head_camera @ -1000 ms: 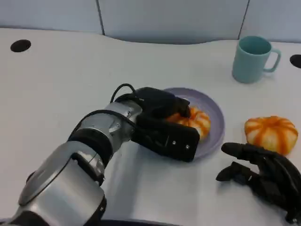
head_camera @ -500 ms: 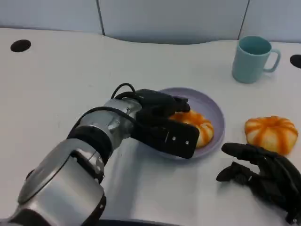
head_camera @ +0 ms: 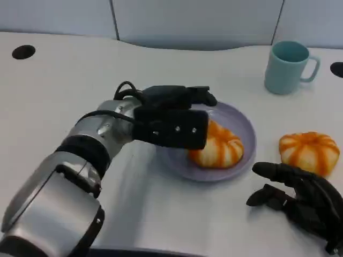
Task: Grasp the bread from the table and place it into the plate.
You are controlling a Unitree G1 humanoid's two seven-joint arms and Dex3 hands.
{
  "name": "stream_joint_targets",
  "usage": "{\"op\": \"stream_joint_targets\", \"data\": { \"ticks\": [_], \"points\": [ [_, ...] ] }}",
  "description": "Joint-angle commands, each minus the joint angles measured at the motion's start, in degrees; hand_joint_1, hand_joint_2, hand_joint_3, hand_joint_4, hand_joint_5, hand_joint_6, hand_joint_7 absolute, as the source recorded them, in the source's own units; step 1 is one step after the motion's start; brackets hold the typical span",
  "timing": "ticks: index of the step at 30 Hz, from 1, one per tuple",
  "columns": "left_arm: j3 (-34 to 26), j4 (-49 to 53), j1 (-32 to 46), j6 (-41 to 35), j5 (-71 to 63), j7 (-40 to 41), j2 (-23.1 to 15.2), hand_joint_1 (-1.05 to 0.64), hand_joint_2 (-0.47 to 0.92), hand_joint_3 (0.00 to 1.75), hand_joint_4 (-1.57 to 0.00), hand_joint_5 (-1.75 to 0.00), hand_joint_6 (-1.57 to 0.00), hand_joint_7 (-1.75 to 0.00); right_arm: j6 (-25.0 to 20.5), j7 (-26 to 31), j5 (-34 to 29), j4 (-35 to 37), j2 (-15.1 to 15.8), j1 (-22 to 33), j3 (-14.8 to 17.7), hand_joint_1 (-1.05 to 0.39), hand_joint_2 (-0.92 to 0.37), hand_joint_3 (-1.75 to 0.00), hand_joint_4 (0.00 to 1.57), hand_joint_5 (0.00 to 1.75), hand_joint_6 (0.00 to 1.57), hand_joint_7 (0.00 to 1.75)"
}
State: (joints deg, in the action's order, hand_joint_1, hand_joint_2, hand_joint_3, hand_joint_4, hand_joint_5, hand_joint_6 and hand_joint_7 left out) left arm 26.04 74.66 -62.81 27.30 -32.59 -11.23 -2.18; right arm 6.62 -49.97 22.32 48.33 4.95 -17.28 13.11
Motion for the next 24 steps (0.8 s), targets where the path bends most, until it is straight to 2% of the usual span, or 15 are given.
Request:
{"op": "stream_joint_targets", "data": {
  "ticks": [1,4,8,9,11,13,16,24],
  "points": [
    [-1.9,-0.9,-0.7,1.3,2.3,-2.3,-1.6,-0.84,0.92,0.25,0.0,-0.63,-0.01,-0.63,-0.9,0.3,-0.5,0.7,0.5,1.4,-0.2,-0.42,-0.92,-0.12,0.53,1.14,0.97,0.02],
    [-5.3,-1.8,0.4,3.5,6.1,-4.9,-3.0,-0.82,0.92,0.23,0.0,-0.65,-0.04,-0.59,-1.0,0.1,-0.3,1.0,0.6,1.3,0.0,-0.42,-0.92,-0.12,0.52,1.14,0.97,0.02],
    [-6.1,-2.1,0.7,4.0,7.2,-6.0,-3.4,-0.82,0.92,0.23,0.0,-0.66,-0.06,-0.56,-1.0,-0.1,-0.2,1.1,0.6,1.3,0.1,-0.42,-0.92,-0.13,0.52,1.14,0.97,0.02],
    [-8.2,-2.9,2.3,6.0,9.6,-6.6,-4.2,-0.82,0.92,0.23,0.0,-0.66,-0.06,-0.56,-0.8,-0.2,-0.3,1.5,0.7,1.1,0.2,-0.42,-0.92,-0.13,0.52,1.14,0.97,0.02],
    [-11.0,-4.0,4.4,8.7,12.8,-7.6,-5.3,-0.75,0.92,0.23,-0.03,-0.76,-0.2,-0.42,-0.5,-0.4,-0.3,2.1,0.9,0.8,0.3,-0.42,-0.92,-0.11,0.54,1.14,0.98,0.02],
    [-13.2,-5.2,6.4,11.0,15.5,-8.9,-5.9,-0.74,0.92,0.23,-0.04,-0.79,-0.23,-0.39,-0.6,-0.4,-0.2,2.4,0.9,0.6,0.5,-0.42,-0.92,-0.11,0.54,1.14,0.98,0.02],
    [-18.6,-7.6,11.3,14.6,23.1,-12.6,-6.1,-0.65,0.92,0.23,-0.13,-0.94,-0.35,-0.3,-0.4,-0.8,-0.2,2.9,1.2,0.5,0.7,-0.41,-0.92,-0.1,0.56,1.11,0.98,0.02],
    [-25.5,-14.6,19.3,12.5,34.0,-19.2,-5.7,-0.62,0.92,0.26,-0.26,-1.0,-0.45,-0.26,0.6,-1.1,-0.4,4.3,1.8,-0.1,1.0,-0.41,-0.92,-0.11,0.56,1.11,0.98,0.02]
  ]
}}
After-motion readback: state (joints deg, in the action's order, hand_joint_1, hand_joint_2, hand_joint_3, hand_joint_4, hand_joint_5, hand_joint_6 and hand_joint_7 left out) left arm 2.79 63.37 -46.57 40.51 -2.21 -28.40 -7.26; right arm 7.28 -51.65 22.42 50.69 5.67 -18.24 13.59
